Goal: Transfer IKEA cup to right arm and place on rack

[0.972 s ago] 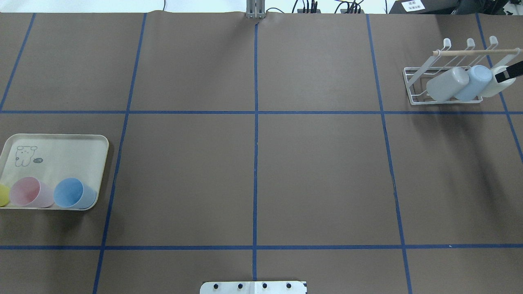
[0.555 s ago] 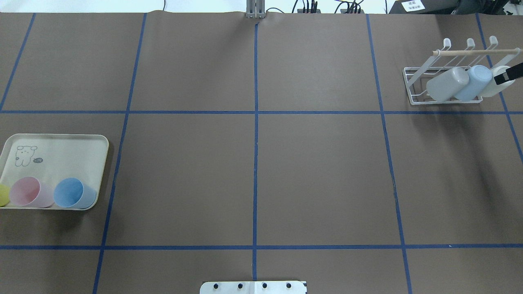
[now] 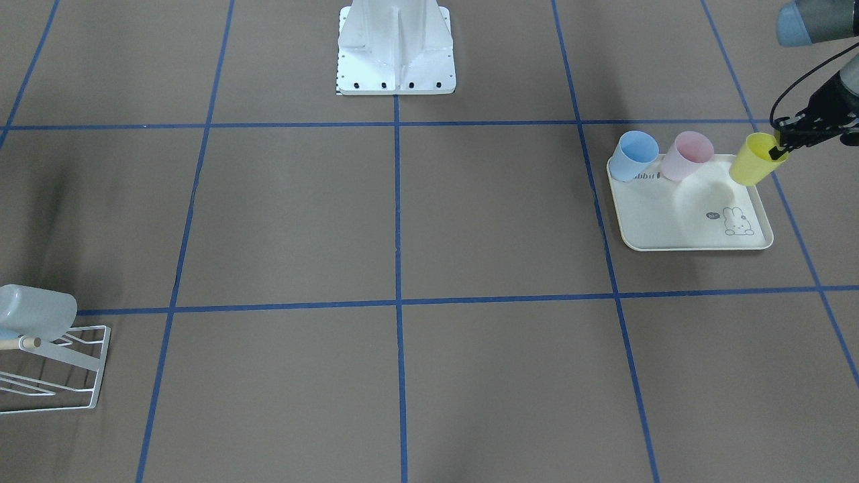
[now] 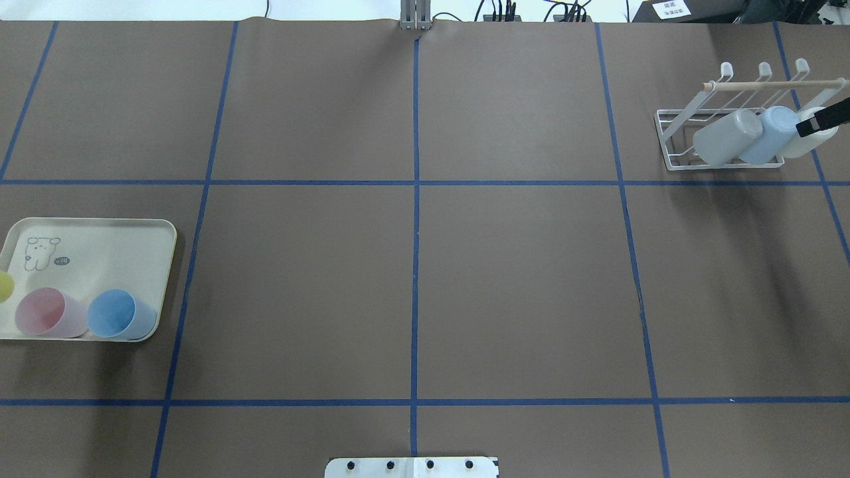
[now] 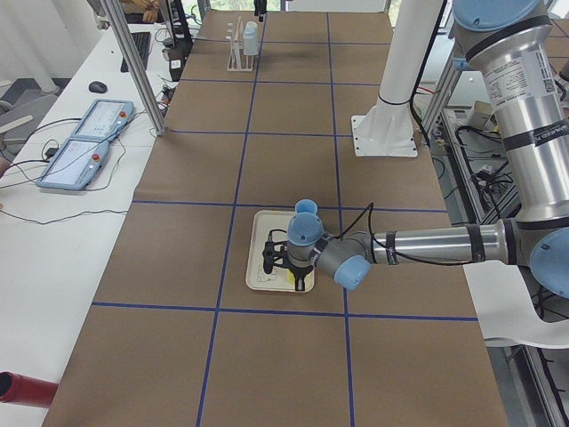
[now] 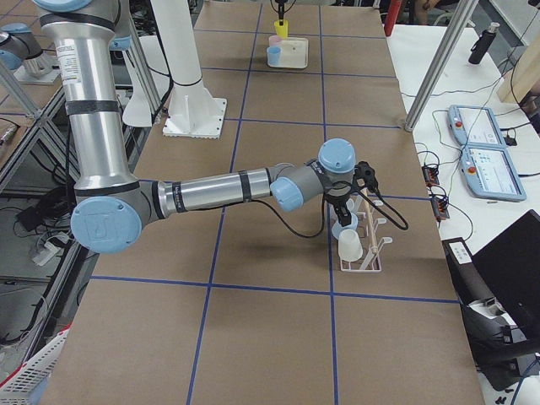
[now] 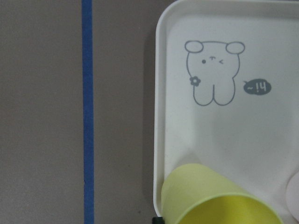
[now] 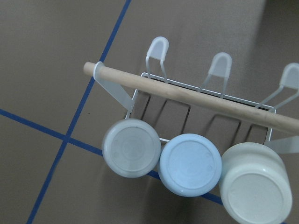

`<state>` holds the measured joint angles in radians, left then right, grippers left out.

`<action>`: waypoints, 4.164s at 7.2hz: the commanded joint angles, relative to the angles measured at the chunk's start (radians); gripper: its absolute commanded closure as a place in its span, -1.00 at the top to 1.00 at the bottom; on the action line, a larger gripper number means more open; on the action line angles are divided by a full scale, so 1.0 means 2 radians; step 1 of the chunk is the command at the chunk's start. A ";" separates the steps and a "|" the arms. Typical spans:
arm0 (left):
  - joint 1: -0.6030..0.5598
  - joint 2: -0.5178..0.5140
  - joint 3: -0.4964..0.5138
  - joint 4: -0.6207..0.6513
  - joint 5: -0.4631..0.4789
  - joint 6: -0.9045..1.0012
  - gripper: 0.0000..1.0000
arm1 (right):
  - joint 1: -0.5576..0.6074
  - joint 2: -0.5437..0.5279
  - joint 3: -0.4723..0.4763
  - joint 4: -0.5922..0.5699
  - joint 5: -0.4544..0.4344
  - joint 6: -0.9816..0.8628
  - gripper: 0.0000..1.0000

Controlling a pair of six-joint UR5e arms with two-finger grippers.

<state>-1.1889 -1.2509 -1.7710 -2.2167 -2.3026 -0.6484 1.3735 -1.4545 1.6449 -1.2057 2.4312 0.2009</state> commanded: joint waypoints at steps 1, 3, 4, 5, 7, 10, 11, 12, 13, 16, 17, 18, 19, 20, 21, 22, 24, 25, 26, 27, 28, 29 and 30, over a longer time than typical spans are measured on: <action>-0.027 -0.057 -0.063 0.084 -0.007 -0.007 -1.00 | -0.002 -0.004 0.026 0.000 0.008 0.003 0.98; -0.026 -0.143 -0.070 0.084 -0.034 -0.149 -1.00 | -0.006 -0.007 0.053 0.001 0.053 0.112 0.98; -0.023 -0.192 -0.078 0.084 -0.044 -0.225 -1.00 | -0.011 -0.008 0.074 0.002 0.058 0.135 0.98; -0.010 -0.238 -0.079 0.079 -0.053 -0.302 -1.00 | -0.013 -0.010 0.078 0.001 0.085 0.150 0.97; 0.070 -0.313 -0.077 0.011 -0.029 -0.499 -1.00 | -0.024 -0.004 0.080 0.061 0.097 0.237 0.90; 0.222 -0.385 -0.069 -0.099 0.156 -0.665 -1.00 | -0.055 0.032 0.076 0.178 0.093 0.430 0.92; 0.265 -0.388 -0.069 -0.154 0.227 -0.712 -1.00 | -0.068 0.039 0.076 0.224 0.085 0.495 0.93; 0.306 -0.388 -0.061 -0.219 0.289 -0.740 -1.00 | -0.088 0.040 0.079 0.275 0.068 0.555 0.93; 0.332 -0.388 -0.050 -0.275 0.306 -0.741 -1.00 | -0.108 0.049 0.080 0.316 0.057 0.602 0.93; 0.341 -0.389 0.006 -0.438 0.313 -0.781 -1.00 | -0.161 0.083 0.080 0.426 0.039 0.690 0.89; 0.341 -0.397 0.007 -0.442 0.313 -0.794 -1.00 | -0.189 0.100 0.080 0.480 0.000 0.765 0.87; 0.341 -0.405 0.007 -0.442 0.312 -0.795 -1.00 | -0.235 0.102 0.079 0.555 -0.071 0.834 0.85; 0.341 -0.405 0.007 -0.442 0.311 -0.796 -1.00 | -0.267 0.102 0.080 0.603 -0.120 0.875 0.85; 0.341 -0.406 0.008 -0.443 0.311 -0.797 -1.00 | -0.294 0.102 0.081 0.626 -0.159 0.888 0.85; 0.343 -0.411 0.007 -0.443 0.309 -0.811 -1.00 | -0.306 0.104 0.082 0.633 -0.179 0.890 0.86; 0.348 -0.419 0.007 -0.447 0.308 -0.815 -1.00 | -0.312 0.120 0.082 0.634 -0.182 0.908 0.86; 0.363 -0.419 0.011 -0.491 0.308 -0.842 -1.00 | -0.321 0.140 0.081 0.649 -0.201 0.948 0.86; 0.366 -0.418 0.013 -0.513 0.308 -0.858 -1.00 | -0.325 0.140 0.081 0.656 -0.209 0.949 0.86; 0.369 -0.418 0.016 -0.527 0.308 -0.858 -1.00 | -0.326 0.140 0.082 0.657 -0.210 0.953 0.87; 0.370 -0.420 0.015 -0.528 0.308 -0.858 -1.00 | -0.327 0.142 0.083 0.657 -0.212 0.955 0.87; 0.376 -0.420 0.016 -0.538 0.308 -0.859 -1.00 | -0.331 0.142 0.083 0.660 -0.218 0.956 0.87; 0.380 -0.419 0.016 -0.544 0.308 -0.859 -1.00 | -0.339 0.142 0.083 0.676 -0.238 0.966 0.87; 0.380 -0.420 0.016 -0.545 0.308 -0.861 -1.00 | -0.345 0.142 0.083 0.679 -0.244 0.966 0.88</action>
<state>-0.4331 -2.0900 -1.7398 -3.2989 -1.6874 -2.3674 0.6985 -1.1706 1.8103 0.1360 1.9674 2.1257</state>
